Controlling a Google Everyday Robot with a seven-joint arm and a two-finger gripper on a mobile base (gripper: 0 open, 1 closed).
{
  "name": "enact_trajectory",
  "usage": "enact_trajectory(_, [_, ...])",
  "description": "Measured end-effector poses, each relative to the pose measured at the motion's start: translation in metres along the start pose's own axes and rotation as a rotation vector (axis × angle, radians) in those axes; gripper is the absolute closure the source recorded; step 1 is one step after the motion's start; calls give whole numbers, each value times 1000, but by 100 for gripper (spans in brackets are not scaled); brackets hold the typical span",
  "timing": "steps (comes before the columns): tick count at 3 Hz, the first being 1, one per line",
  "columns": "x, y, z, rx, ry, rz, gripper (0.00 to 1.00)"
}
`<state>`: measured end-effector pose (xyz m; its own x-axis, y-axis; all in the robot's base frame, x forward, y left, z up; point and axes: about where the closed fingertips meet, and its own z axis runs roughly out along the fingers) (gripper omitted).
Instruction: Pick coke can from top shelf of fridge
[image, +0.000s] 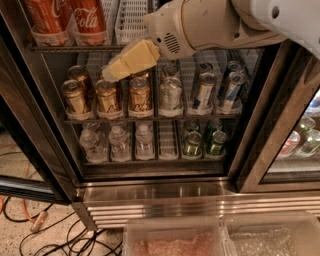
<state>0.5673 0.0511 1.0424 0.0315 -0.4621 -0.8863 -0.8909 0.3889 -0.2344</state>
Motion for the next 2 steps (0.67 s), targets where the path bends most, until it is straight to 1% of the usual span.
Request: enact_trajectory(2, [-26,-6,33,-11,-92,-1,0])
